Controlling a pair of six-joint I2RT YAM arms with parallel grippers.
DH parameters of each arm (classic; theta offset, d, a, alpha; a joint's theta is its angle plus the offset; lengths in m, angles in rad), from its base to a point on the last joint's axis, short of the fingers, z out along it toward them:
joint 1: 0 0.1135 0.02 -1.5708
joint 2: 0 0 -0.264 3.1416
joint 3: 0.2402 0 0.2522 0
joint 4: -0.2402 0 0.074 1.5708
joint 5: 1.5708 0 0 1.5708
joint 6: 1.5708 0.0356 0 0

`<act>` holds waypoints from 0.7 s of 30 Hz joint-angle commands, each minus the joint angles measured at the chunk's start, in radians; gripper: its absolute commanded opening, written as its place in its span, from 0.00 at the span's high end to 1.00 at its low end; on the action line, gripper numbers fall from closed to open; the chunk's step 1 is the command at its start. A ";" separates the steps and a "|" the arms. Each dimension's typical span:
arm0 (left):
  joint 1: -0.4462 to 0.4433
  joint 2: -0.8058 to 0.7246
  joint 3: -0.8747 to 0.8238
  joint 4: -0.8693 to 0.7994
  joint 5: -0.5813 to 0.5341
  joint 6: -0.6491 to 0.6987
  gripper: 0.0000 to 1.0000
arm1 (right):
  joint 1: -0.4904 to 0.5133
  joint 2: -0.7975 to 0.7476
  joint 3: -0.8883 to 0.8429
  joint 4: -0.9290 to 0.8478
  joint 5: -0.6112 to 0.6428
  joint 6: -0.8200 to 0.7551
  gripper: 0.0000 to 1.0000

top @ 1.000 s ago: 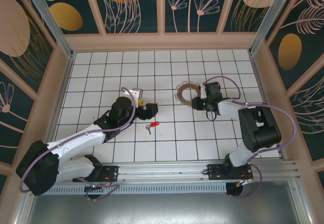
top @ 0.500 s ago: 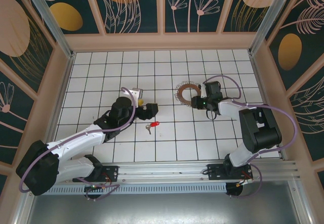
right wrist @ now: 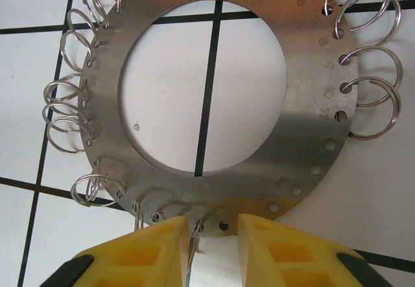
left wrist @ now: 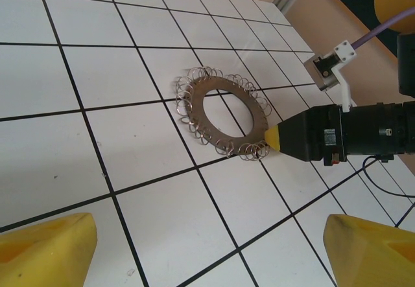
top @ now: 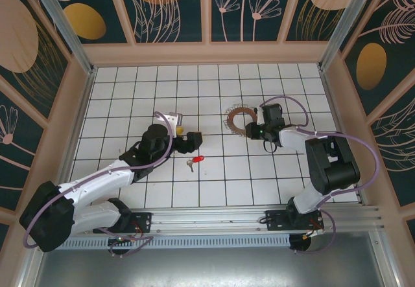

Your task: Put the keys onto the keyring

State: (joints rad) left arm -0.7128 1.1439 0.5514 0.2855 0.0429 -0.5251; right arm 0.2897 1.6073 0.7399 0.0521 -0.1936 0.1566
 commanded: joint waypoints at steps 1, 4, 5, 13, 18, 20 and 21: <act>-0.005 -0.021 0.012 -0.008 -0.015 0.015 0.10 | 0.006 0.015 0.018 0.022 -0.022 0.009 0.73; -0.005 -0.023 0.009 -0.011 -0.015 0.013 0.10 | 0.007 0.020 0.013 0.029 -0.029 0.012 0.72; -0.006 -0.023 0.008 -0.009 -0.015 0.013 0.10 | 0.006 0.023 0.012 0.030 -0.030 0.012 0.72; -0.007 -0.029 0.007 -0.011 -0.018 0.015 0.10 | 0.006 0.034 0.008 0.031 -0.029 0.010 0.75; -0.006 -0.028 0.009 -0.011 -0.017 0.016 0.10 | 0.007 0.033 0.003 0.035 -0.031 0.012 0.78; -0.007 -0.029 0.008 -0.011 -0.018 0.015 0.10 | 0.007 0.033 0.002 0.034 -0.033 0.013 0.79; -0.006 -0.030 0.006 -0.012 -0.020 0.015 0.10 | 0.008 0.034 0.001 0.035 -0.033 0.012 0.79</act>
State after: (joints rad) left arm -0.7128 1.1316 0.5514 0.2794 0.0399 -0.5251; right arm 0.2897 1.6268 0.7399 0.0715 -0.2119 0.1635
